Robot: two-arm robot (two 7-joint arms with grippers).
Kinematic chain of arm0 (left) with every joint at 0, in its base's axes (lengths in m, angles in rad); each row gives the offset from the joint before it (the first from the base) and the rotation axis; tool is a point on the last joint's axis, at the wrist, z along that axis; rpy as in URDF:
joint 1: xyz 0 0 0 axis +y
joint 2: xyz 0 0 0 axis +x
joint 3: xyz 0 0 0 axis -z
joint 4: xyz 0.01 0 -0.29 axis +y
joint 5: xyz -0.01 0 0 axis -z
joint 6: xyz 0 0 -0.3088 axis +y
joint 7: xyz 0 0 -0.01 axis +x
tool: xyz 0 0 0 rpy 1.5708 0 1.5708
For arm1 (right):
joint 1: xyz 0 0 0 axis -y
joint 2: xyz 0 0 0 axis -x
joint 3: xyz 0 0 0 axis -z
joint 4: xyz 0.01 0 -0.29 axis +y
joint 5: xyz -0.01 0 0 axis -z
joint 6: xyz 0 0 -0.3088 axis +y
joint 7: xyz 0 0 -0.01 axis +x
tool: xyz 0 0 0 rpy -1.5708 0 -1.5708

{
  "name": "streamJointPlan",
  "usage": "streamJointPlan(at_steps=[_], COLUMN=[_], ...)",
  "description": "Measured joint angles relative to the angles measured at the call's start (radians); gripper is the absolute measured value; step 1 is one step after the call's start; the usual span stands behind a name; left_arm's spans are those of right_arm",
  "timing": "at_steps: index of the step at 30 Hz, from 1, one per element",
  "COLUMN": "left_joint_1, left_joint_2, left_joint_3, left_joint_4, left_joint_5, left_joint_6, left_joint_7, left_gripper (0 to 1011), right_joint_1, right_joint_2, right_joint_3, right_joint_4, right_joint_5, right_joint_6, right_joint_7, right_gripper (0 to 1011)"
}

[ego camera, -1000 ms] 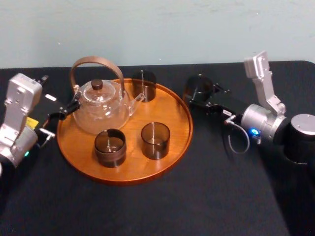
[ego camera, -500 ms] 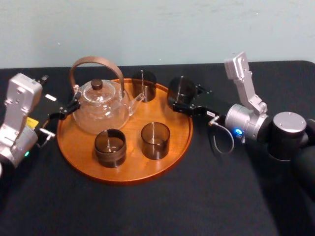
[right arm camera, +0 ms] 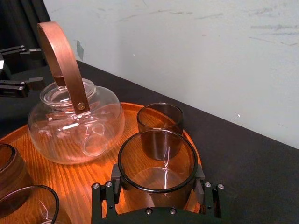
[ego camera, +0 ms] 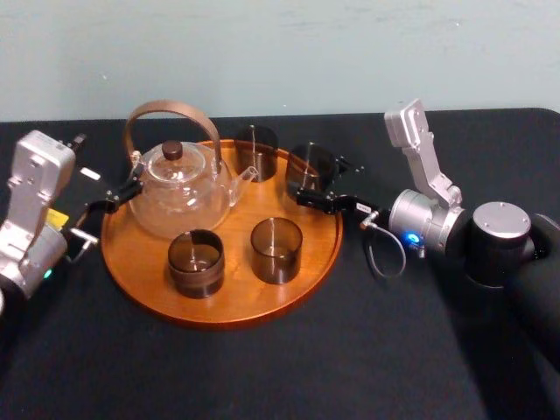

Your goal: Pick up the glass from the table and place it on the tray.

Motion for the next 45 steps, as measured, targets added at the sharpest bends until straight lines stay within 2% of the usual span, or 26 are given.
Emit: streamJointPlan(at_steps=[19,45], left_joint_1=[0.0,0.0], left_joint_2=[0.0,0.0], left_joint_3=[0.0,0.0], left_joint_4=[0.0,0.0], left_joint_5=[0.0,0.0], left_joint_6=[0.0,0.0], left_joint_7=[0.0,0.0], left_gripper=[1009,1010], right_joint_1=[0.048,0.048], right_joint_2=[-0.043,-0.042], right_joint_3=[-0.002,-0.001], right_joint_4=[0.136,0.134], right_joint_5=[-0.02,-0.02], right_joint_6=[-0.054,-0.053], right_joint_7=[0.025,0.022], right_gripper=[904,904])
